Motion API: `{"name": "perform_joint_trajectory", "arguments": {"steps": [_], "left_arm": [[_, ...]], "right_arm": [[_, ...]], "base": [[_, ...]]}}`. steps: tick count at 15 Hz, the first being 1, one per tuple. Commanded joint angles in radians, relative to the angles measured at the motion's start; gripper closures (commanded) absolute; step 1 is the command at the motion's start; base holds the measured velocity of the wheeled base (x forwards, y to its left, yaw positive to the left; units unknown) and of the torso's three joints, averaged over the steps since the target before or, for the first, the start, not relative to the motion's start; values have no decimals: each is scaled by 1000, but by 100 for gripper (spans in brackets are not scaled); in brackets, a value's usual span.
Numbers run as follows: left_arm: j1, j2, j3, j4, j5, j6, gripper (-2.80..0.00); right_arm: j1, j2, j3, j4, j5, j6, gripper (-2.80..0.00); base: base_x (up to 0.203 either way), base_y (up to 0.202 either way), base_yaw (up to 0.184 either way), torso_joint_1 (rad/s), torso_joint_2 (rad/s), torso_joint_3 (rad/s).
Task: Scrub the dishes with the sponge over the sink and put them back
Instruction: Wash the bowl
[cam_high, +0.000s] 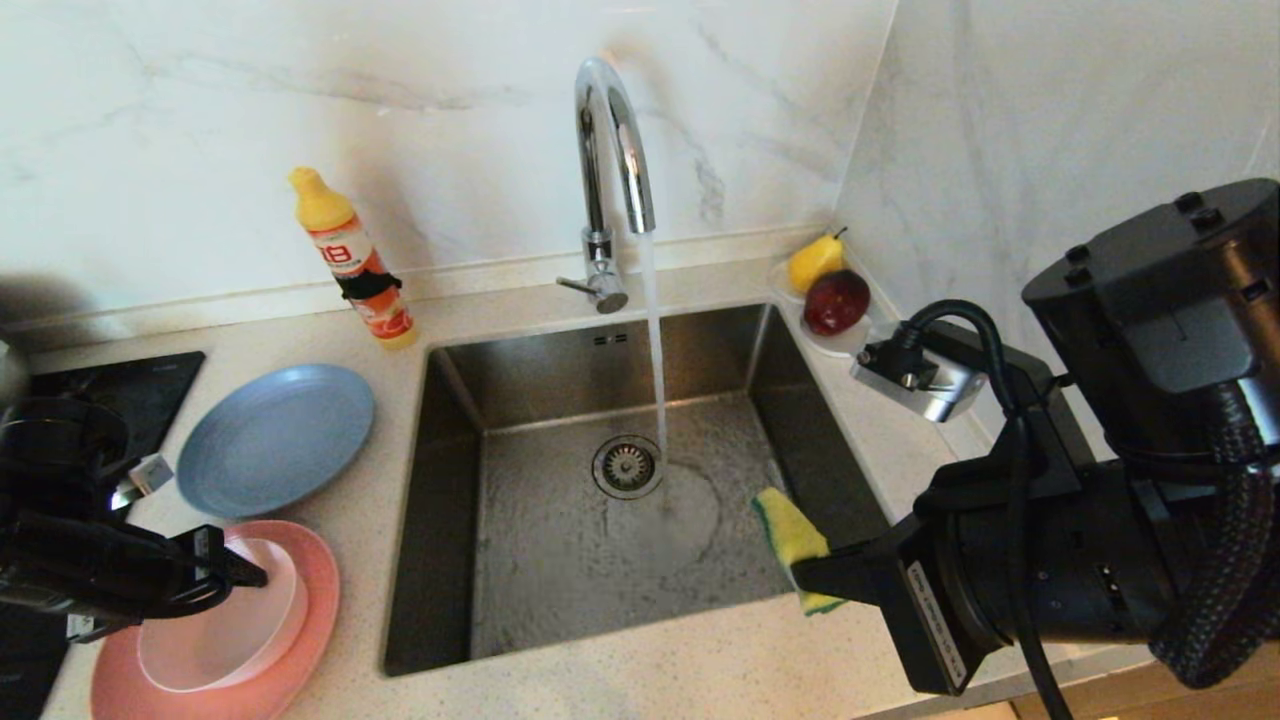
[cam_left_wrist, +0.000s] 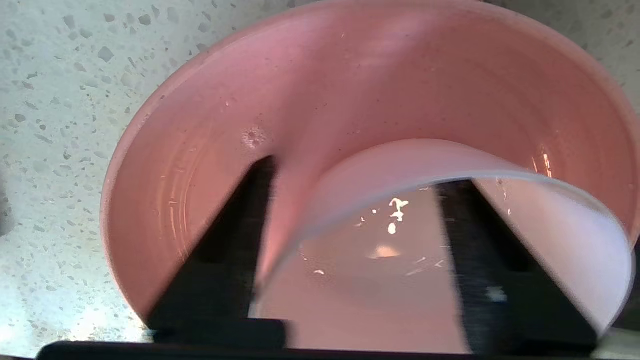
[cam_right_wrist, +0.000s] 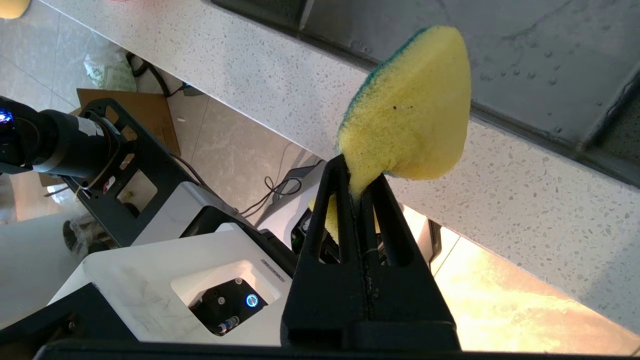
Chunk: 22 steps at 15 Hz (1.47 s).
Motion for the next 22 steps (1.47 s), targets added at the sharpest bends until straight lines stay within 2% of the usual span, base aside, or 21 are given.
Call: {"name": "perform_joint_trajectory", "arguments": {"steps": [1, 6, 15, 18, 20, 22], "left_arm": [[0, 3, 2, 2, 6, -1, 0], [21, -2, -13, 2, 21, 16, 0], [182, 15, -20, 3, 19, 175, 0], [189, -24, -25, 7, -9, 162, 0], [188, -94, -34, 23, -59, 122, 0], [187, -160, -70, 74, -74, 110, 0]], "right_arm": [[0, -1, 1, 4, 0, 2, 0], [0, 0, 0, 4, 1, 2, 0], [0, 10, -9, 4, 2, 2, 0], [0, 14, -11, 2, 2, 2, 0], [0, 14, -9, 4, 0, 0, 0], [0, 13, -9, 4, 0, 0, 0]], "base": [[0, 0, 0, 0, 0, 0], [0, 0, 0, 0, 0, 0], [0, 0, 0, 0, 0, 0], [0, 0, 0, 0, 0, 0], [0, 0, 0, 0, 0, 0], [0, 0, 0, 0, 0, 0]]}}
